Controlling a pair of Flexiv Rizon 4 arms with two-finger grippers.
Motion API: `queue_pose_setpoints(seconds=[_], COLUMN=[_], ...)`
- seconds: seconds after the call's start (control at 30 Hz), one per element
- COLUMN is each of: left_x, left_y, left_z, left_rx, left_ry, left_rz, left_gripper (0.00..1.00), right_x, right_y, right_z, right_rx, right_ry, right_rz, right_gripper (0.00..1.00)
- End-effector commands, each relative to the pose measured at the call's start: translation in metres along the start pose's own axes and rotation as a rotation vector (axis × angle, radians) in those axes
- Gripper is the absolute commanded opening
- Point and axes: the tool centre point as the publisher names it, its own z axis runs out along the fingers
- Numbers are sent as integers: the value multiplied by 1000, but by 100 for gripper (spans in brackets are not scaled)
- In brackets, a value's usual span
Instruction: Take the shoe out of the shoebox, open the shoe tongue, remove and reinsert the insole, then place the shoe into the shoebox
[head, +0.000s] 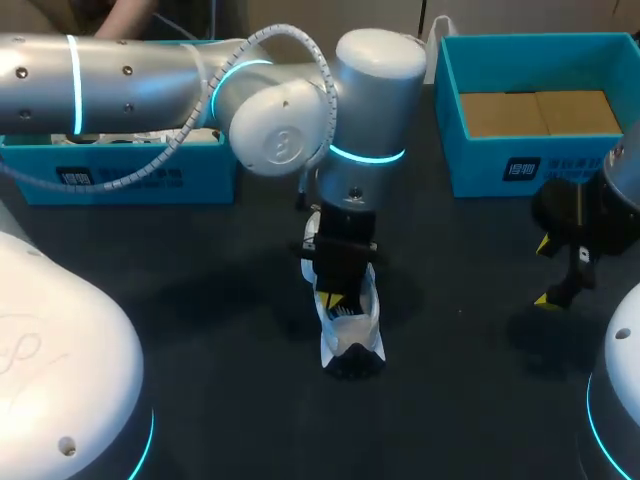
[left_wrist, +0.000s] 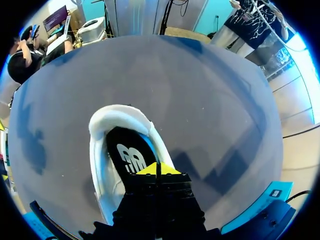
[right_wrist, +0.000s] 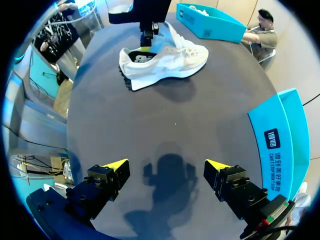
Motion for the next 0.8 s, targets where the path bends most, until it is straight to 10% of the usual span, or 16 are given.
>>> queue_pose_setpoints(seconds=[0.03, 0.5, 0.8], left_x=[0, -9, -2], left_y=[2, 12, 1], left_z=[10, 37, 3], left_rx=[-3, -1, -49], left_ry=[-2, -48, -131], left_rz=[-6, -47, -18], left_gripper=[0, 0, 0], right_x=[1, 1, 1], right_y=[0, 0, 0], right_z=[0, 0, 0], right_rx=[2, 2, 2], right_ry=[-2, -2, -2], right_rz=[0, 0, 0], right_gripper=[100, 100, 100])
